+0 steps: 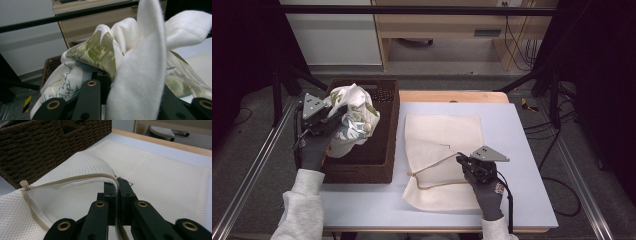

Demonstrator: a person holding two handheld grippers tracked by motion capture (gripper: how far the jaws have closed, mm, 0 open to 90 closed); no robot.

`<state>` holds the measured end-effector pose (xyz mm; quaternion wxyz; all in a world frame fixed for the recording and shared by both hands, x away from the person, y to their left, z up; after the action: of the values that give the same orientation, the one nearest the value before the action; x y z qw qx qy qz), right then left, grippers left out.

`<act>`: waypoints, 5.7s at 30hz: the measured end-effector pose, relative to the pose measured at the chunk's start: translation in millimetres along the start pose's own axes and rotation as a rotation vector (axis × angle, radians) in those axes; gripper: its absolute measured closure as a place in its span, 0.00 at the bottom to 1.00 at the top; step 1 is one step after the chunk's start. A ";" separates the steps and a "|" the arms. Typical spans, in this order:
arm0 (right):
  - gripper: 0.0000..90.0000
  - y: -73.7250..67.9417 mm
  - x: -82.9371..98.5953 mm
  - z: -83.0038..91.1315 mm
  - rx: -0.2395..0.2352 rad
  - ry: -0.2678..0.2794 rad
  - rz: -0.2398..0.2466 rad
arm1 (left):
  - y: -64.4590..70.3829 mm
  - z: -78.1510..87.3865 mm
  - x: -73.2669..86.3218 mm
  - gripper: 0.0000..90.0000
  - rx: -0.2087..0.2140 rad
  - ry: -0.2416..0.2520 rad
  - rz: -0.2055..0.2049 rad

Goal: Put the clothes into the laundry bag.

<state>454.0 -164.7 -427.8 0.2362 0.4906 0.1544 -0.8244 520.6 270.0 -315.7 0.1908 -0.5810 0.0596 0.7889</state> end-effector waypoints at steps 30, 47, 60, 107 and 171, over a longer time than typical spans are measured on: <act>0.97 1.6 -0.5 -0.6 0.010 0.008 -0.001 | 42.4 80.6 -60.7 0.81 0.097 0.160 -0.113; 0.97 5.3 -1.5 0.7 0.010 0.021 -0.007 | 91.0 95.0 -73.0 0.81 0.243 0.219 -0.172; 0.96 9.2 -1.6 0.7 0.022 0.022 -0.023 | 150.9 98.4 -73.8 0.81 0.422 0.253 -0.223; 0.96 14.2 -3.5 -5.5 0.003 0.050 -0.046 | 290.0 -14.3 87.1 0.78 0.575 -0.220 -0.359; 0.96 11.5 1.9 -1.3 0.001 0.066 -0.030 | 257.2 -51.0 59.6 0.26 0.476 -0.248 -0.193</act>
<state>460.4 -174.2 -430.3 0.2182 0.5154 0.1689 -0.8113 455.9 31.0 -420.8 0.4019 -0.4218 0.1636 0.7961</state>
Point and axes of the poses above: each handheld gripper's, and its own axes: z roughly backward along the jaws, x roughly out of its underside, y roughly to its right, the point moved 1 cm from there along -z, roughly forward along the jaws, and after that the axes turned 2 degrees about -y, right-handed, at the moved point
